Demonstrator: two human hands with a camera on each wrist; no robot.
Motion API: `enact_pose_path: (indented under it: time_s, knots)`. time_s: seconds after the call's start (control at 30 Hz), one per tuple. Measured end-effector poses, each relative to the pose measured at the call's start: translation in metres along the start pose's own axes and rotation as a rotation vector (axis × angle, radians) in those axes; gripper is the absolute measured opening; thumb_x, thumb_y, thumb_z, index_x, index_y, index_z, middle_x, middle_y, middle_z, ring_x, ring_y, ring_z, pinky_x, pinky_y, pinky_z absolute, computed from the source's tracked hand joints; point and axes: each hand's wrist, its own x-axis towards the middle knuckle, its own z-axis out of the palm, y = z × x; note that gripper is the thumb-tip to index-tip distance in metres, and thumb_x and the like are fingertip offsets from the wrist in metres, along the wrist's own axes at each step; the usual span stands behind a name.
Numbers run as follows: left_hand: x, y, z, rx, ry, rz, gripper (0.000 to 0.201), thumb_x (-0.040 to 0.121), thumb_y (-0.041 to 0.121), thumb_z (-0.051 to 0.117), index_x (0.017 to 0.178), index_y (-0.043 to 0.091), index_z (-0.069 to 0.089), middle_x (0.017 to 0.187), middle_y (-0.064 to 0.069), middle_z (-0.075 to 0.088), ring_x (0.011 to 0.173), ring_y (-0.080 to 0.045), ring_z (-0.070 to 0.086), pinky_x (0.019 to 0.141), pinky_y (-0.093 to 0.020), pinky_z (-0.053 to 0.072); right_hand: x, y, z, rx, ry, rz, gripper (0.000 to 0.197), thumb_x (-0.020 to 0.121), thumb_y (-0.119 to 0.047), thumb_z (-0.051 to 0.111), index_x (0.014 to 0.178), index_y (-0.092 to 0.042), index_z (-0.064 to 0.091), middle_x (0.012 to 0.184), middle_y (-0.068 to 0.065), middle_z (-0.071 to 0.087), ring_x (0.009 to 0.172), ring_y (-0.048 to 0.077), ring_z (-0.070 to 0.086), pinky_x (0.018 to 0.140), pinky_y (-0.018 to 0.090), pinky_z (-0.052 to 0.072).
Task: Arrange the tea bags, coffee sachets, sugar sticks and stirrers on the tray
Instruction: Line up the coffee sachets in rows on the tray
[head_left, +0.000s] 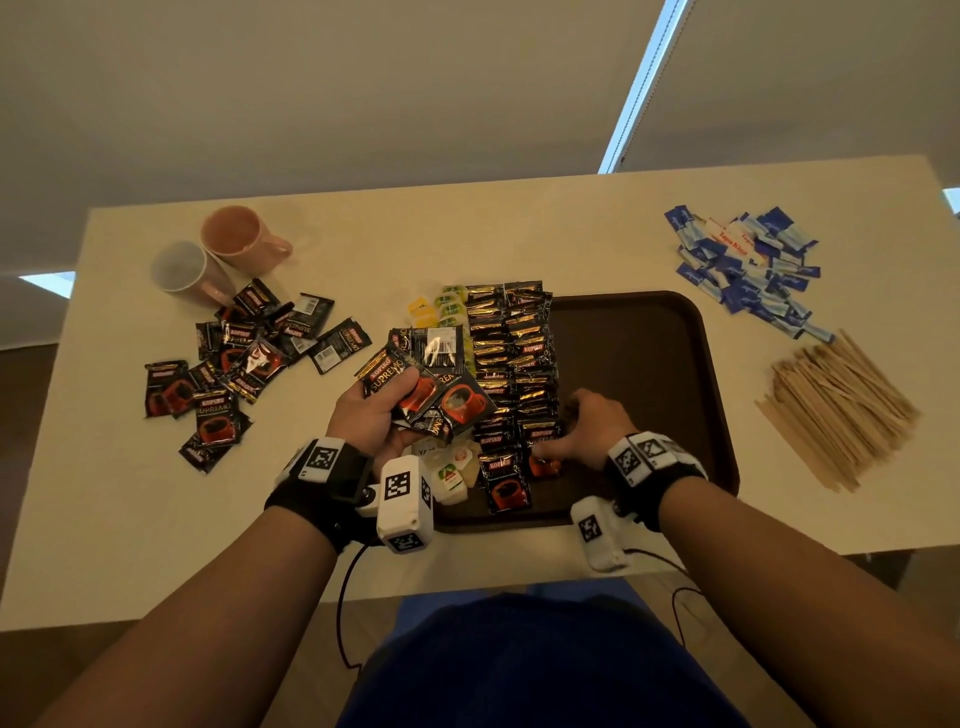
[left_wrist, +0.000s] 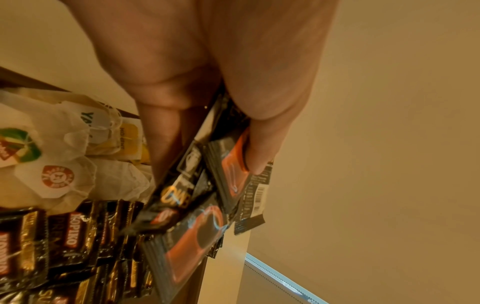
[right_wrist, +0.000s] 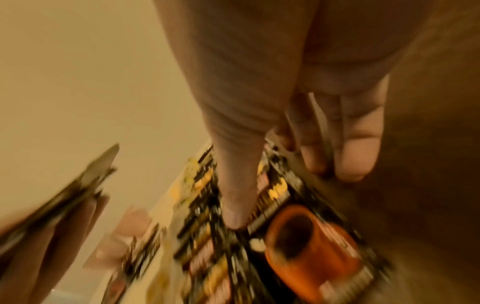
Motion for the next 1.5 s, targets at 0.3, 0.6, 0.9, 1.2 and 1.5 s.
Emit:
enact_pose_path:
  time_s: [0.3,0.6,0.9,1.2,1.5]
  knots:
    - [-0.003,0.001,0.0,0.014,-0.003,0.002,0.044,0.092,0.016,0.068,0.131,0.004,0.053,0.1,-0.012,0.07,0.081,-0.024,0.07,0.047,-0.031,0.057,0.038,-0.034,-0.026,0.209,0.119,-0.035,0.038,0.099,-0.026,0.05,0.133,-0.011,0.059,0.122,0.006,0.064,0.103,0.022,0.062,0.08,0.029,0.047]
    - [-0.004,0.002,-0.005,-0.01,0.007,0.002,0.039,0.092,0.015,0.068,0.126,0.006,0.053,0.097,-0.012,0.071,0.072,-0.022,0.073,0.047,-0.033,0.057,0.056,-0.051,-0.045,0.217,0.183,-0.049,0.045,0.099,-0.016,0.049,0.144,-0.01,0.046,0.141,0.01,0.054,0.12,0.026,0.057,0.092,0.03,0.045]
    - [-0.001,0.001,-0.008,-0.04,0.009,-0.017,0.036,0.092,0.014,0.068,0.124,0.008,0.054,0.1,-0.013,0.071,0.079,-0.024,0.072,0.049,-0.035,0.058,0.076,-0.06,-0.051,0.257,0.141,-0.079,0.041,0.096,-0.011,0.049,0.136,-0.012,0.055,0.125,0.009,0.062,0.102,0.026,0.064,0.091,0.042,0.055]
    - [0.001,-0.002,-0.009,-0.025,0.031,-0.013,0.038,0.091,0.016,0.069,0.125,0.008,0.054,0.103,-0.013,0.071,0.084,-0.026,0.071,0.049,-0.035,0.058,0.063,-0.055,-0.06,0.206,0.179,-0.106,0.049,0.099,-0.015,0.051,0.146,-0.008,0.043,0.146,0.011,0.049,0.127,0.027,0.053,0.106,0.037,0.044]
    - [0.001,-0.004,0.001,0.006,-0.045,-0.003,0.028,0.092,0.016,0.069,0.117,0.008,0.058,0.096,-0.013,0.073,0.068,-0.021,0.075,0.049,-0.035,0.058,-0.004,-0.001,-0.011,-0.096,-0.123,0.005,0.085,0.062,-0.055,0.086,0.125,-0.015,0.045,0.114,0.005,0.062,0.099,0.022,0.064,0.086,0.038,0.057]
